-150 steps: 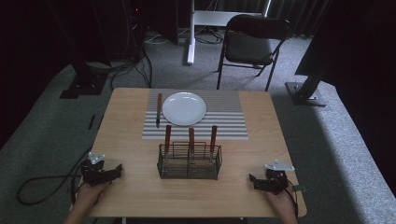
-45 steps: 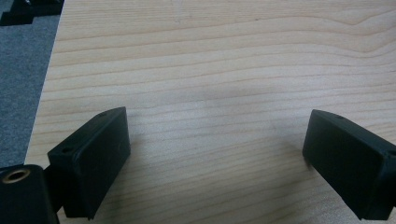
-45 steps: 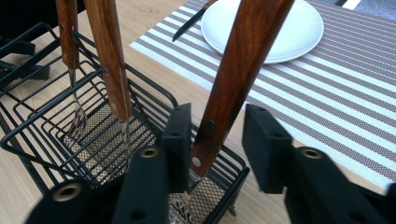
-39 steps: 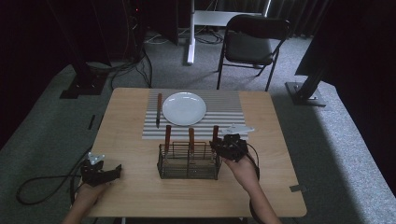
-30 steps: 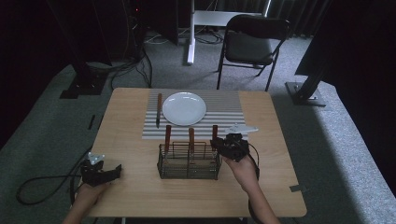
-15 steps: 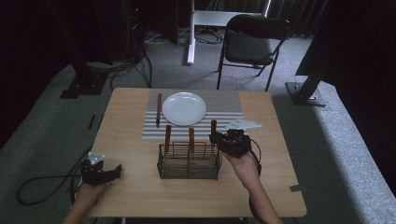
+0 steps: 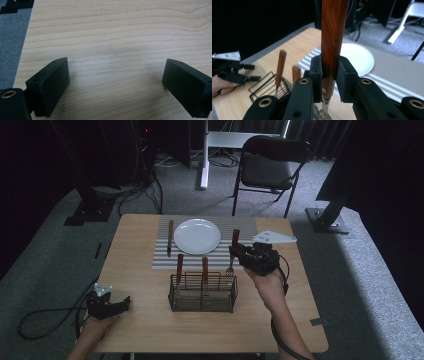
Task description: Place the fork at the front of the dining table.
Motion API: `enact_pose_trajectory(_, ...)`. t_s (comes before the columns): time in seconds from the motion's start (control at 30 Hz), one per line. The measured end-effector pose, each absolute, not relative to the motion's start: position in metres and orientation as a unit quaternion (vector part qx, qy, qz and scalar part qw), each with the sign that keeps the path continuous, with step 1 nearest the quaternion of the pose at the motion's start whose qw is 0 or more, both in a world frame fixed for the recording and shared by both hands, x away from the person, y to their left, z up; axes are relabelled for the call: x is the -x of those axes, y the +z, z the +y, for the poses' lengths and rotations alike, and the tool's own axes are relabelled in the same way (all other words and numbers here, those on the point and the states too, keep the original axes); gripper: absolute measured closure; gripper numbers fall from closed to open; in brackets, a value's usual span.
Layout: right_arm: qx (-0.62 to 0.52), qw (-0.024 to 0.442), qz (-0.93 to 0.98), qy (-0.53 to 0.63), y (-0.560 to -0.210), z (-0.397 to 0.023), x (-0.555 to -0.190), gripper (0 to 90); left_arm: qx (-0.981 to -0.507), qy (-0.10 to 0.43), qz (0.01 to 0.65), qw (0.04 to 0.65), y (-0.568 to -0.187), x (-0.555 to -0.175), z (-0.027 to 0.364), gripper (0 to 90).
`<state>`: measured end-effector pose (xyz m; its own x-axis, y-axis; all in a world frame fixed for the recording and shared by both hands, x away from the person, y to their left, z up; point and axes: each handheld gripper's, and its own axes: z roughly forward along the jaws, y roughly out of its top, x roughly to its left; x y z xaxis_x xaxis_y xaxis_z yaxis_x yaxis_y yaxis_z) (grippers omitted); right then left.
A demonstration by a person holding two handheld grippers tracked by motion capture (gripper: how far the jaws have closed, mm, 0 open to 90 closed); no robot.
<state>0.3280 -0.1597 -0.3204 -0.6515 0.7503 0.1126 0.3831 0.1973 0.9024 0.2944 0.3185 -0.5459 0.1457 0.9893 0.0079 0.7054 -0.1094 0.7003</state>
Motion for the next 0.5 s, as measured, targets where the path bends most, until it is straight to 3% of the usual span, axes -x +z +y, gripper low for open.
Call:
enact_pose_trajectory(0.27, -0.386, 0.198, 0.736, 0.519, -0.299, -0.168, -0.350, 76.5, -0.702, 0.250, 0.604, 0.283, -0.546, -0.294, 0.319, 7.4)
enact_pose_trajectory(0.5, -0.411, 0.202, 0.732, 0.504, -0.307, -0.173, -0.381, 76.5, -0.702, 0.251, 0.603, 0.284, -0.546, -0.294, 0.319, 7.4)
